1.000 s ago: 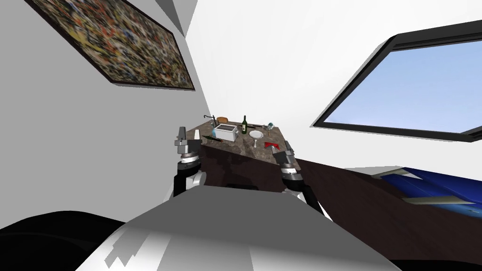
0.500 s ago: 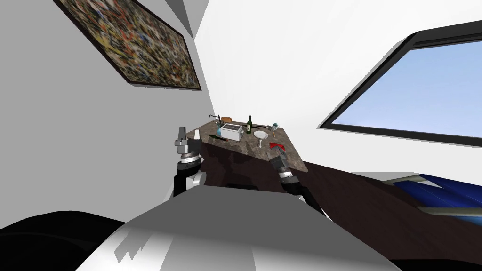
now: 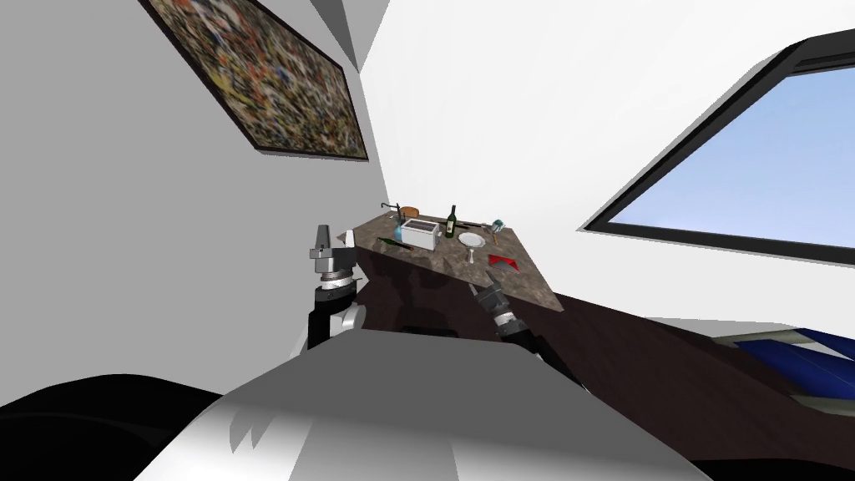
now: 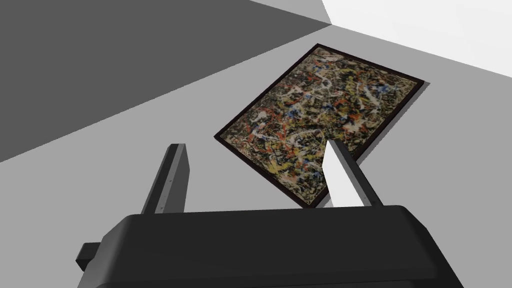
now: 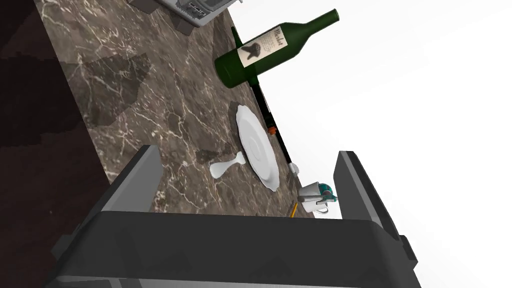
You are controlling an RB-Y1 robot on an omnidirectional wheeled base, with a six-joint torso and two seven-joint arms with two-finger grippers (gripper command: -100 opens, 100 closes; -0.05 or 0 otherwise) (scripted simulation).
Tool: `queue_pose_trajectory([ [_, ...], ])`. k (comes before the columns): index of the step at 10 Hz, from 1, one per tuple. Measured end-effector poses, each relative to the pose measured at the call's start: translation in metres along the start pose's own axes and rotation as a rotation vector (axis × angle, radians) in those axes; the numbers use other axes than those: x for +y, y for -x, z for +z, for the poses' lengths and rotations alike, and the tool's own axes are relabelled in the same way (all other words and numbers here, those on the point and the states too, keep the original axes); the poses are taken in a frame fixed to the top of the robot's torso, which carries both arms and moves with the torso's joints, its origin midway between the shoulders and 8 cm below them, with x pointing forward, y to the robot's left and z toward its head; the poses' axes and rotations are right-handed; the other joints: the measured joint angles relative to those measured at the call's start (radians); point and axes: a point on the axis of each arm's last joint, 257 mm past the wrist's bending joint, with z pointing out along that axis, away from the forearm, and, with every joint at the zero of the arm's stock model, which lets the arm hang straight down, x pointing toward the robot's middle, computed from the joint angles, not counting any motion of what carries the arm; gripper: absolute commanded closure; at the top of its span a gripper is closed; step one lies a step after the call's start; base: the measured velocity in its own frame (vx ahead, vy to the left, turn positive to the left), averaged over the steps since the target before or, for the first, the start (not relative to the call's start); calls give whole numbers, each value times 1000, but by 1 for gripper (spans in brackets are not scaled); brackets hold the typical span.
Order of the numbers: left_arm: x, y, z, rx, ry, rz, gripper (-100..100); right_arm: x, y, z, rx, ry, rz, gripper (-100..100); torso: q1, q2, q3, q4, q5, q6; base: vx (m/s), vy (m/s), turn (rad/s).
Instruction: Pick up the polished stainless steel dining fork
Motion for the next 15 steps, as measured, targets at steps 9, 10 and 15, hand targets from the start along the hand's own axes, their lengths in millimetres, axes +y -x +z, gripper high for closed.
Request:
queue_pose_trajectory([
  [9,0,0,0,0,0,0,0,-110,44,-59,-124,-372,241,-100,-1,0,0,0,0,0,-3,75,93],
  [10,0,0,0,0,0,0,0,-113,45,-60,-135,-387,267,-100,-3,0,0,0,-1,0,5,80,185],
  [15,0,0,0,0,0,0,0,-170,81,-121,-276,-608,412,-100,-2,-1,0,0,0,0,4,57,90],
])
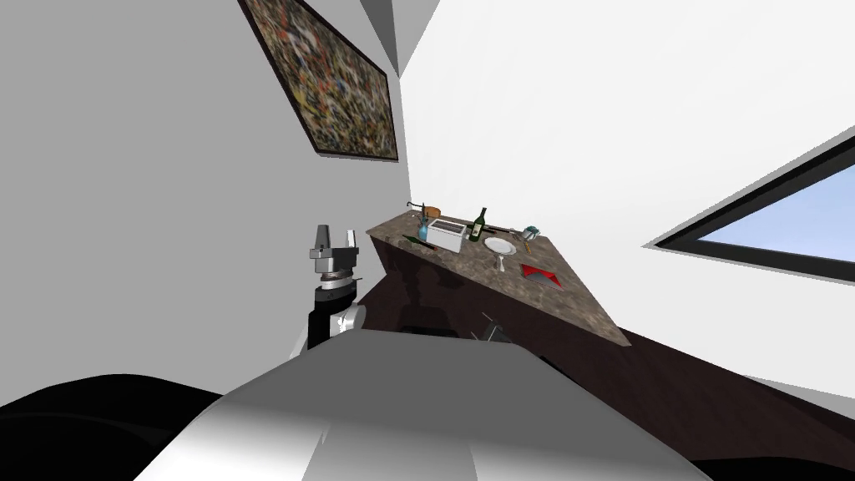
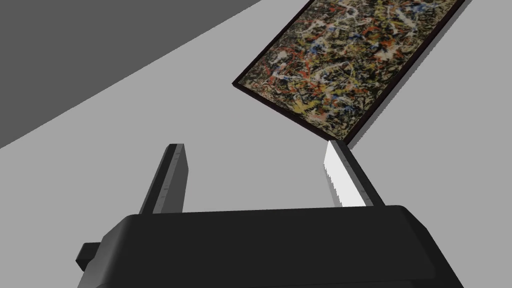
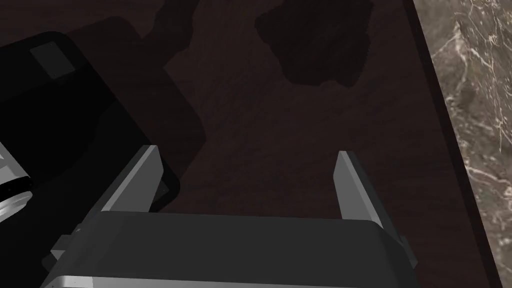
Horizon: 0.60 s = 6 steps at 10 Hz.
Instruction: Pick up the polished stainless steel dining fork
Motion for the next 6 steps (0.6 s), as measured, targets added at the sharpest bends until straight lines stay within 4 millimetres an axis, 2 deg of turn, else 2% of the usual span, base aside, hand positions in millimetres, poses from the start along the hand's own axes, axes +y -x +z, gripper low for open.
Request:
queue_pose_trajectory([
  [1,0,0,0,0,0,0,0,-3,0,-2,-7,-15,31,-100,-2,0,0,0,0,0,-2,2,-21],
  [2,0,0,0,0,0,0,0,-5,1,-2,-11,-24,49,-100,-4,1,0,0,-1,0,14,47,262],
  [3,0,0,0,0,0,0,0,-21,23,-11,-58,-78,76,-100,-2,0,0,0,-1,-1,9,56,125],
  [4,0,0,0,0,0,0,0,-27,32,-15,-85,-102,116,-100,-1,0,0,0,0,0,0,36,-39],
  [5,0,0,0,0,0,0,0,-31,35,-16,-96,-120,145,-100,-2,0,0,0,0,0,6,60,254],
  [6,0,0,0,0,0,0,0,-45,48,-25,-143,-157,182,-100,0,0,0,0,0,0,16,55,115],
])
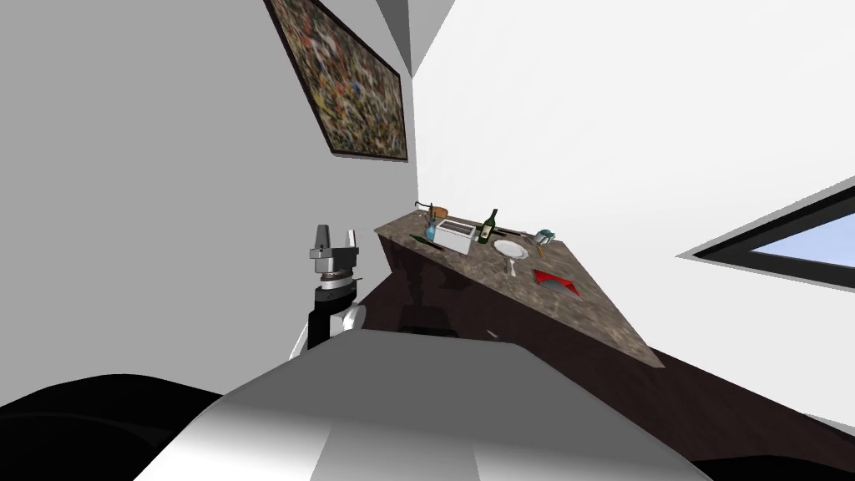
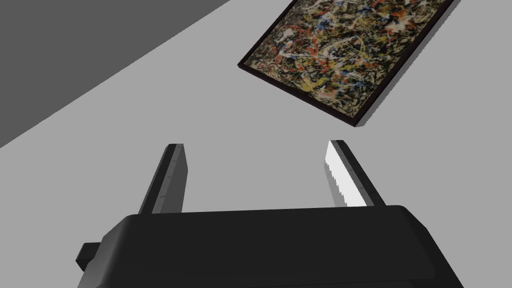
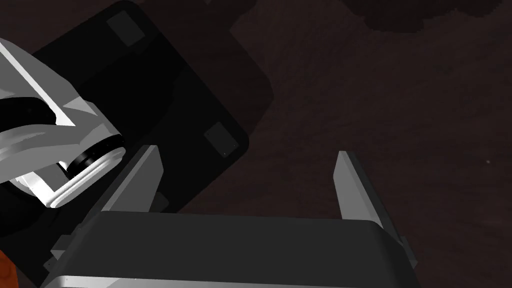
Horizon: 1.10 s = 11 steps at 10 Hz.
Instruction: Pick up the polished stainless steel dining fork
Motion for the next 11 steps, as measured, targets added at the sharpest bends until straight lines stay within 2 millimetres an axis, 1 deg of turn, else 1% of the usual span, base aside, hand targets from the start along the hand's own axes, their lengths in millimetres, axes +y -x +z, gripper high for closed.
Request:
queue_pose_trajectory([
  [1,0,0,0,0,0,0,0,-8,13,-3,-30,-35,22,-100,-1,-1,-1,0,0,0,11,27,-30],
  [2,0,0,0,0,0,0,0,-10,20,-4,-40,-45,36,-100,-2,-1,0,0,0,1,1,5,-17],
  [4,0,0,0,0,0,0,0,-10,26,-7,-51,-56,69,-100,-4,0,0,0,-1,1,-3,-6,4],
  [5,0,0,0,0,0,0,0,-11,27,-8,-52,-58,82,-100,-4,0,0,0,-1,1,9,45,263],
  [6,0,0,0,0,0,0,0,-20,50,-15,-105,-94,115,-100,-2,0,0,0,0,0,17,47,121],
  [7,0,0,0,0,0,0,0,-25,63,-25,-141,-120,154,-100,-2,-1,-1,0,0,1,27,62,232],
  [8,0,0,0,0,0,0,0,-25,85,-35,-198,-145,199,-100,-1,-2,-1,0,0,0,23,44,119],
  [9,0,0,0,0,0,0,0,-36,98,-42,-239,-173,248,-100,-1,-1,-1,0,0,1,10,17,-25],
  [10,0,0,0,0,0,0,0,-42,104,-46,-256,-189,278,-100,-2,0,0,0,0,1,1,2,-14],
  [11,0,0,0,0,0,0,0,-44,105,-47,-258,-192,296,-100,-4,0,0,0,-1,1,0,0,0],
])
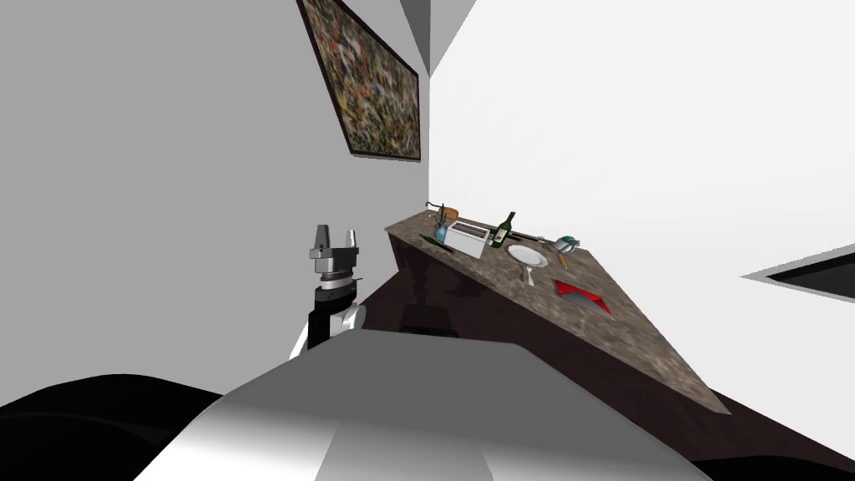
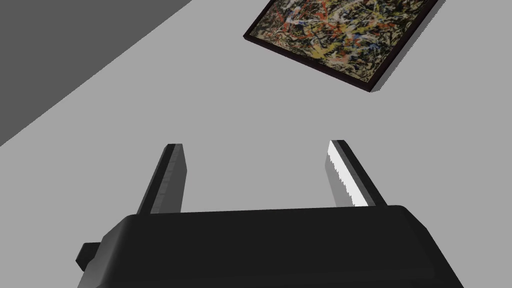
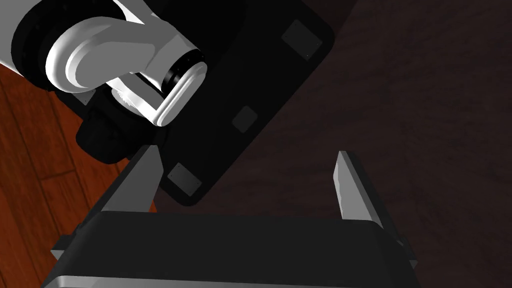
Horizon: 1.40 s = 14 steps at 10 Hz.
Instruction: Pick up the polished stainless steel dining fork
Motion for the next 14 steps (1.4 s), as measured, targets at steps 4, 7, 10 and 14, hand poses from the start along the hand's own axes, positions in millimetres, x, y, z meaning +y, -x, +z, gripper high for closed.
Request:
queue_pose_trajectory([
  [4,0,0,0,0,0,0,0,-4,43,-14,-98,-44,116,-100,1,-1,0,0,0,0,13,20,90],
  [7,0,0,0,0,0,0,0,-6,78,-31,-184,-70,224,-100,1,-1,-1,0,0,0,16,24,130],
  [10,0,0,0,0,0,0,0,-11,118,-52,-277,-92,355,-100,1,-1,-1,0,0,0,20,19,126],
  [14,0,0,0,0,0,0,0,-9,149,-79,-366,-96,519,-100,0,-1,0,0,0,0,14,7,87],
])
